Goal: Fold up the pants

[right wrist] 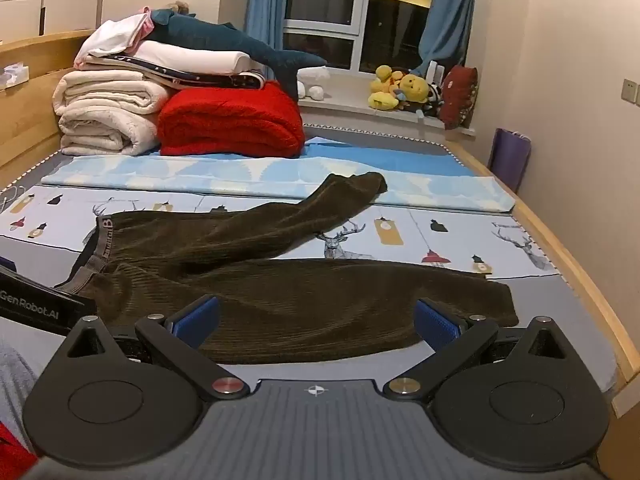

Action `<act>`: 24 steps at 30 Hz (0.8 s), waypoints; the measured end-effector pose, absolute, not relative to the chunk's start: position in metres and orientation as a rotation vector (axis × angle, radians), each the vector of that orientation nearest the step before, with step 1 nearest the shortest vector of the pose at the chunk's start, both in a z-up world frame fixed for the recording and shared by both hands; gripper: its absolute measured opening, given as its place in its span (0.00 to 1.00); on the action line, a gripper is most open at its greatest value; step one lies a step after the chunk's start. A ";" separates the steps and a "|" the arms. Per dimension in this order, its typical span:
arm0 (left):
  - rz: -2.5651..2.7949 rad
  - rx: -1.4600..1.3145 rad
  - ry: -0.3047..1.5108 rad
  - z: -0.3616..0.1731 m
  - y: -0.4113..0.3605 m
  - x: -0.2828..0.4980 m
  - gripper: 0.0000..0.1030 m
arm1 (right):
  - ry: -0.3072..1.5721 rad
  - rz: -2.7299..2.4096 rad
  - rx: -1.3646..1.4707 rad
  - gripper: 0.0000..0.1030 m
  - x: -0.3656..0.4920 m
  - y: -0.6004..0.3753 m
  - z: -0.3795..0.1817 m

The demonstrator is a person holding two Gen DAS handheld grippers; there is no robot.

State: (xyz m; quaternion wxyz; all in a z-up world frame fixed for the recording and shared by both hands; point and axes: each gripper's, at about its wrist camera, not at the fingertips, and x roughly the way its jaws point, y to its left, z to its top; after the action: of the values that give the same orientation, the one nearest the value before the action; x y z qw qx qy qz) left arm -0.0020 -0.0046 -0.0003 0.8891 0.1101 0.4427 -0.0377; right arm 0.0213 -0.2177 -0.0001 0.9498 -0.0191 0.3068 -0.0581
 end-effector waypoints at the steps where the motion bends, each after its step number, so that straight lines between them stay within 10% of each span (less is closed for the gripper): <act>1: -0.072 0.237 0.911 0.000 -0.008 -0.006 1.00 | 0.627 -0.120 -0.039 0.99 0.023 -0.215 -0.001; 24: -0.101 0.186 0.940 -0.006 -0.002 0.004 1.00 | 0.605 -0.106 -0.050 0.99 0.025 -0.214 -0.002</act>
State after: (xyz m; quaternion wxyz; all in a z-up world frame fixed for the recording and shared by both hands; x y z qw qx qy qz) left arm 0.0037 -0.0017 -0.0056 0.8862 0.0893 0.4519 -0.0484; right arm 0.0248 -0.2138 -0.0021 0.9529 -0.0248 0.2977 -0.0520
